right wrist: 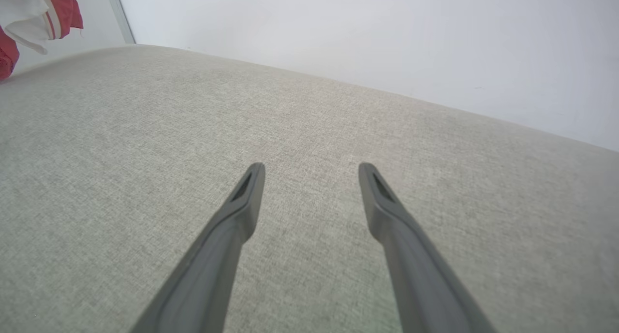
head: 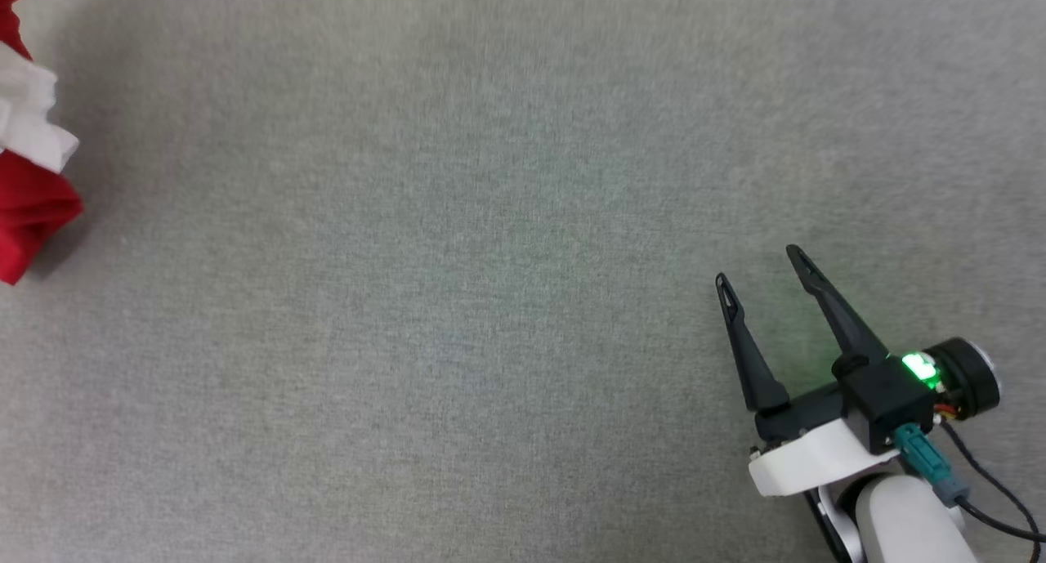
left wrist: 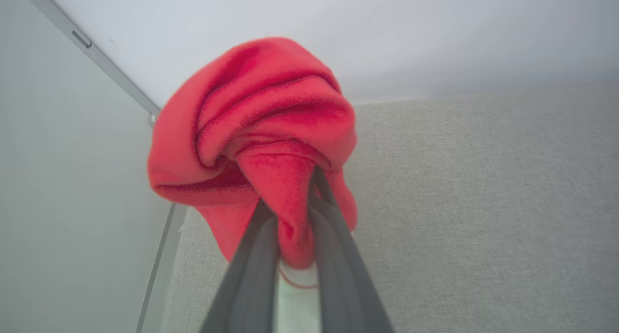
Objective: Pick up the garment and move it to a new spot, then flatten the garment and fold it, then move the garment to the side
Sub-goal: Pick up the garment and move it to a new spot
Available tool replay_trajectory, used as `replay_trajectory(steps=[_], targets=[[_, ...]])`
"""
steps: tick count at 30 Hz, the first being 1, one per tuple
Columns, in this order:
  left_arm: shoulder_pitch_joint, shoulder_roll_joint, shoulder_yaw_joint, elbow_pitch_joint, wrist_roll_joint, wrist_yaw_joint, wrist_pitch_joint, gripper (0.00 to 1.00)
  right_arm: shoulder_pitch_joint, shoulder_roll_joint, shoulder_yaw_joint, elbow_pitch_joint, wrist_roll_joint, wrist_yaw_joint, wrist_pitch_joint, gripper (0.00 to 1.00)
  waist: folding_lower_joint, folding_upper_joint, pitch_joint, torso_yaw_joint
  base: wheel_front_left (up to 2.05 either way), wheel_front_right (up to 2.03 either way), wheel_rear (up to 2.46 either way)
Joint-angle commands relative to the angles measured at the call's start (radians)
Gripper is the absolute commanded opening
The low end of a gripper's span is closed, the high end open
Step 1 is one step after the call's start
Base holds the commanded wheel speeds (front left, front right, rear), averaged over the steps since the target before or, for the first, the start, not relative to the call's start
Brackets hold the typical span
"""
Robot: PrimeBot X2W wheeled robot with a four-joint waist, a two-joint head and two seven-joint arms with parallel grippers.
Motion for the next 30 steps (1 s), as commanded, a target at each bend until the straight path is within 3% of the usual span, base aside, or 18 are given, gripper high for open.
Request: replay_trajectory(steps=[1,5,12,21,29,30], targets=[[-0.009,0.005,-0.014,-0.02,0.013,0.002,-0.019,0.0,0.016,0.008,-0.001,0.004,0.008,-0.001,-0.002,1.0,0.0,0.0,-0.076,-0.018,0.0,0.0,0.0],[-0.001,0.0,-0.069,-0.087,0.048,0.002,-0.093,0.0,0.035,0.021,-0.004,0.02,0.021,-0.001,-0.002,1.0,0.0,0.0,-0.159,-0.037,0.0,0.0,0.0],[0.05,-0.151,-0.14,-0.166,0.1,0.021,-0.208,0.0,0.075,0.033,-0.009,0.031,0.028,-0.001,-0.002,1.0,0.0,0.0,-0.261,-0.087,0.0,0.0,0.0],[0.17,-0.388,-0.244,-0.27,0.133,0.143,-0.278,0.0,0.089,0.037,-0.017,0.019,0.03,-0.001,-0.002,1.0,0.0,0.0,-0.269,-0.172,0.0,0.0,0.0],[0.224,-0.609,-0.353,-0.173,0.175,0.193,-0.34,0.0,0.06,0.038,-0.005,0.008,0.054,-0.001,-0.002,1.0,0.0,0.0,-0.206,-0.259,0.0,0.0,0.0],[0.216,-0.638,-0.368,-0.145,0.191,0.197,-0.347,0.55,0.057,0.038,-0.006,0.006,0.058,-0.001,-0.002,1.0,0.0,0.0,-0.197,-0.267,0.0,0.0,0.0]])
